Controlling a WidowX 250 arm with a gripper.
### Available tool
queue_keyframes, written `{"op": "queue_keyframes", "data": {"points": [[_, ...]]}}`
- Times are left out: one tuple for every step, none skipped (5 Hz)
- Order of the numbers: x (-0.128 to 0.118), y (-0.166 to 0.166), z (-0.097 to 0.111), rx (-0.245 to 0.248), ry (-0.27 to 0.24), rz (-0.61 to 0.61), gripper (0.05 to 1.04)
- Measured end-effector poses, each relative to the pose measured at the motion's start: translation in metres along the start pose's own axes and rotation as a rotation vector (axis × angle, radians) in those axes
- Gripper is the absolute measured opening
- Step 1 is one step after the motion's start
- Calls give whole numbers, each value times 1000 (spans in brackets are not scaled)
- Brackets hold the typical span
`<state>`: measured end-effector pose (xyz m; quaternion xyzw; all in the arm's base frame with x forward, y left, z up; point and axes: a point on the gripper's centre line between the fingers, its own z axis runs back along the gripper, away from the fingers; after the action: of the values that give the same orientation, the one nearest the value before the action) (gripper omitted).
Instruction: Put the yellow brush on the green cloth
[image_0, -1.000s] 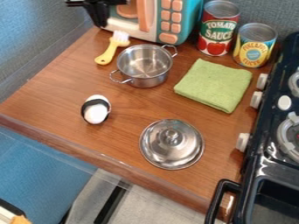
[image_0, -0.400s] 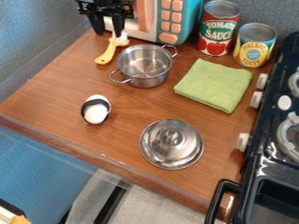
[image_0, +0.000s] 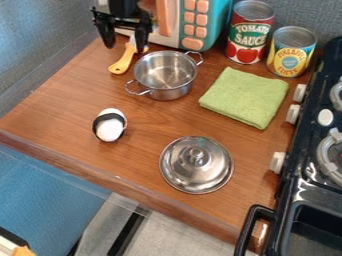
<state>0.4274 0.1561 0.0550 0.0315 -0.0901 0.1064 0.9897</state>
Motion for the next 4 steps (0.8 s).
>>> {"op": "queue_keyframes", "data": {"points": [[2,-2,-12,15,20,4,1002],[4,1,-23,34,52,8,999],[7,2,-25,38,53,13,961],[6,2,-26,35,57,13,687]]}}
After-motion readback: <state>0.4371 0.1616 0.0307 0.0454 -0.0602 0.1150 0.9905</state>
